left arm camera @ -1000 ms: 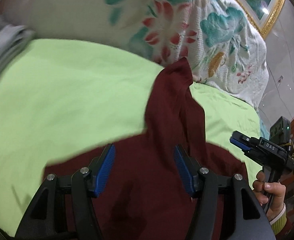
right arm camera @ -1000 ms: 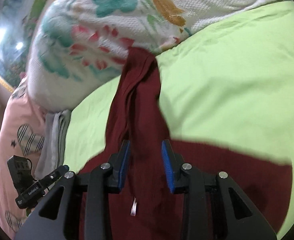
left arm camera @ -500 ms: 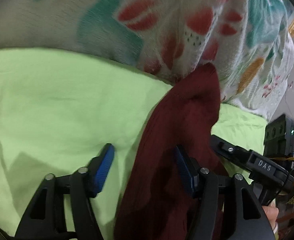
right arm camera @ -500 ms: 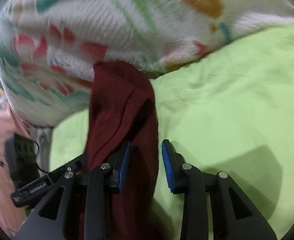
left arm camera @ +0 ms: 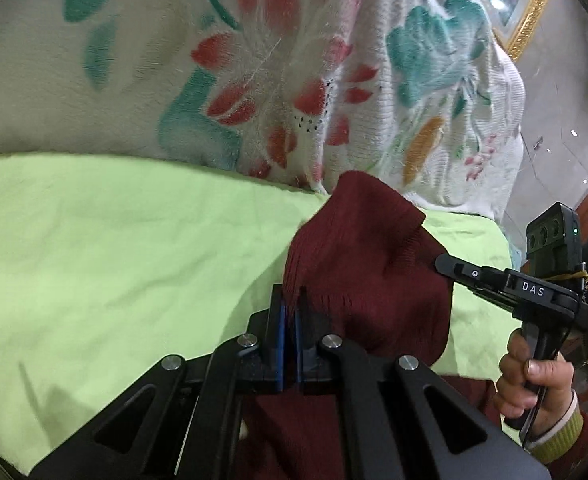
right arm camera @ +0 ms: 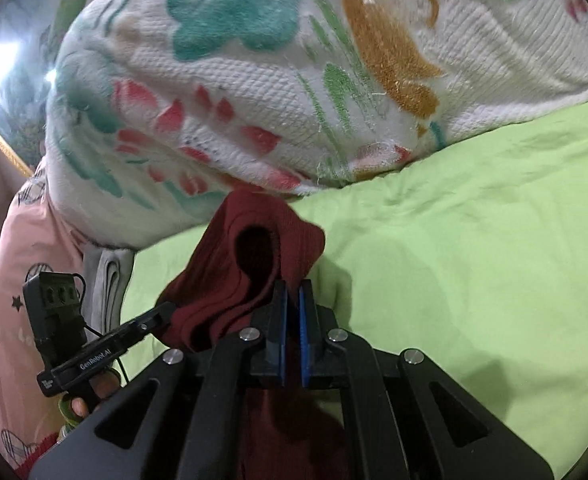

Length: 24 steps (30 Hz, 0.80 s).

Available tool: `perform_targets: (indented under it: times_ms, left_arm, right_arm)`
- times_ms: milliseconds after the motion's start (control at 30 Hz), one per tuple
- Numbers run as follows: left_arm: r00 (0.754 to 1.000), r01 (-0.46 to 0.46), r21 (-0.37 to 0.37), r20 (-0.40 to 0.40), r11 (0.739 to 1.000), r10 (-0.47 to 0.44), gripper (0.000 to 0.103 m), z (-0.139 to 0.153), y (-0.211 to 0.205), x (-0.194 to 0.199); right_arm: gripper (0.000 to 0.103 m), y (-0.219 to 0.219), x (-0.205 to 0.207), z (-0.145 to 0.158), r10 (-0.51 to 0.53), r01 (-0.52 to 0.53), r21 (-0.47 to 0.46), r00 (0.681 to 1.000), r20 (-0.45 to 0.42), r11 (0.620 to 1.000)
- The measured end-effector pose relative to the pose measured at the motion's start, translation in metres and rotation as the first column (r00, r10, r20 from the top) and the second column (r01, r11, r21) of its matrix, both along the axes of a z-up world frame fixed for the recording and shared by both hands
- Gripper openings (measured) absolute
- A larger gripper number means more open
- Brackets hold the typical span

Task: Fold large clothes

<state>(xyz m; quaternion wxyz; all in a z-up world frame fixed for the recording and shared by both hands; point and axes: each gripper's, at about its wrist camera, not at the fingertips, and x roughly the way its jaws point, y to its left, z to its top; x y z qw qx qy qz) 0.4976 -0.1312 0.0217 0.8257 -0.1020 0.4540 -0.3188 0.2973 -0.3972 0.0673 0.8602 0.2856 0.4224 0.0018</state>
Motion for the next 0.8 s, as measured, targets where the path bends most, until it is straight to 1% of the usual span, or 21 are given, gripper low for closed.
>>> perform_targets:
  times_ms: [167, 233, 300, 400, 500, 533, 600, 633, 667, 700, 800]
  left_arm:
    - [1.0, 0.015, -0.003, -0.017, 1.0, -0.015, 0.001, -0.003, 0.028, -0.04]
    - [1.0, 0.024, 0.0, -0.014, 1.0, -0.024, 0.001, -0.002, 0.032, -0.064]
    - [1.0, 0.029, -0.006, -0.008, 1.0, -0.029, 0.001, 0.006, 0.047, -0.088]
    - [0.999, 0.049, -0.035, 0.012, 0.998, -0.048, 0.001, 0.016, 0.061, -0.128]
    - [0.993, 0.085, 0.004, 0.084, 0.996, -0.085, 0.001, 0.027, 0.075, -0.175]
    - [0.991, 0.098, 0.001, 0.094, 0.995, -0.098, 0.001, 0.028, 0.079, -0.19]
    - [0.989, 0.113, -0.006, 0.1, 0.994, -0.112, 0.002, 0.029, 0.083, -0.215]
    - [0.988, 0.116, -0.002, 0.101, 0.993, -0.115, 0.002, 0.027, 0.087, -0.226]
    - [0.987, 0.121, 0.006, 0.105, 0.993, -0.121, 0.002, 0.025, 0.09, -0.239]
    - [0.986, 0.123, 0.018, 0.114, 0.992, -0.124, 0.002, 0.022, 0.092, -0.25]
    - [0.984, 0.121, 0.056, 0.121, 0.991, -0.127, 0.002, 0.01, 0.1, -0.275]
  right_arm:
    - [0.005, 0.009, -0.033, 0.007, 0.025, -0.025, -0.012, 0.999, -0.026, 1.0]
    - [0.005, 0.015, -0.05, 0.007, 0.045, -0.045, -0.01, 0.998, -0.034, 0.999]
    - [0.005, 0.03, -0.066, 0.005, 0.075, -0.076, -0.024, 0.996, -0.044, 0.997]
    - [0.005, 0.055, -0.1, 0.012, 0.135, -0.14, -0.101, 0.989, -0.052, 0.985]
    - [0.005, 0.078, -0.134, 0.016, 0.191, -0.195, -0.125, 0.981, -0.044, 0.973]
    - [0.005, 0.082, -0.145, 0.017, 0.2, -0.204, -0.13, 0.979, -0.045, 0.97]
    - [0.005, 0.093, -0.171, 0.016, 0.211, -0.215, -0.144, 0.977, -0.041, 0.966]
    - [0.005, 0.097, -0.178, 0.016, 0.213, -0.217, -0.166, 0.976, -0.042, 0.962]
    - [0.005, 0.105, -0.191, 0.017, 0.214, -0.217, -0.218, 0.976, -0.04, 0.952]
    - [0.005, 0.109, -0.2, 0.017, 0.216, -0.219, -0.242, 0.976, -0.037, 0.945]
    - [0.005, 0.123, -0.224, 0.007, 0.235, -0.238, -0.237, 0.971, -0.042, 0.942]
